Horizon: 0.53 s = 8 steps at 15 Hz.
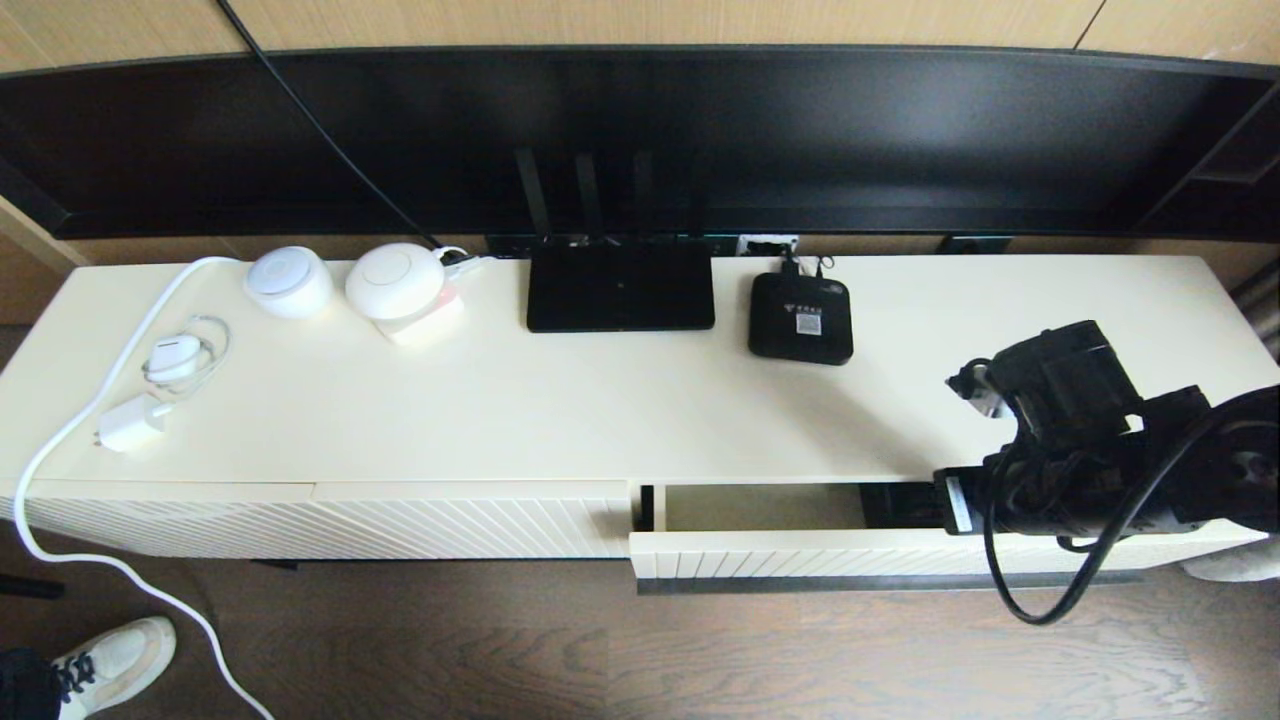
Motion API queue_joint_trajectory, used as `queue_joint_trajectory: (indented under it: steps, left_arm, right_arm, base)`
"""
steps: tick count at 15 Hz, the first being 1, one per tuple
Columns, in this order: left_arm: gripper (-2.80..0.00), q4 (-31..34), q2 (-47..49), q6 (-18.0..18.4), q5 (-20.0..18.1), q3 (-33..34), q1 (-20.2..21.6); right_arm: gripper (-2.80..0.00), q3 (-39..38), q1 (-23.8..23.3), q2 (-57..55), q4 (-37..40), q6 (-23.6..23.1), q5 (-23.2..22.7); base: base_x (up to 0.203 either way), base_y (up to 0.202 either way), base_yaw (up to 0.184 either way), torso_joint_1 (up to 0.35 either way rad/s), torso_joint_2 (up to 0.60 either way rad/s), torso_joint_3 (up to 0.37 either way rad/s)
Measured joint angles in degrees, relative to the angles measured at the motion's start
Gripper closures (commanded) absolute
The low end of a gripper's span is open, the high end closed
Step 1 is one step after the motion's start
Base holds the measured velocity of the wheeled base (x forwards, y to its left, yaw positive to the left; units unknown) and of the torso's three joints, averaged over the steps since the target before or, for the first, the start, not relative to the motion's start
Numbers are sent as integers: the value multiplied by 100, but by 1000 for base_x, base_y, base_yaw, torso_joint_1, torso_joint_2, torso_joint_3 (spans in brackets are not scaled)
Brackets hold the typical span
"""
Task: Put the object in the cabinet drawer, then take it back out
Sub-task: Open the drawer
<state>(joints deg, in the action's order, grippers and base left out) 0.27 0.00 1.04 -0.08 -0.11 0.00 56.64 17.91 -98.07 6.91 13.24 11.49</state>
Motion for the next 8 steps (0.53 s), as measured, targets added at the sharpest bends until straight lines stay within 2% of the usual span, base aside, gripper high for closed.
queue_joint_trajectory:
  steps: [8]
  left_arm:
    - [0,0,0,1,-2,0,0]
  right_arm:
    - [0,-167,24,10,456,-43,10]
  base:
    - [0,0,0,0,0,0]
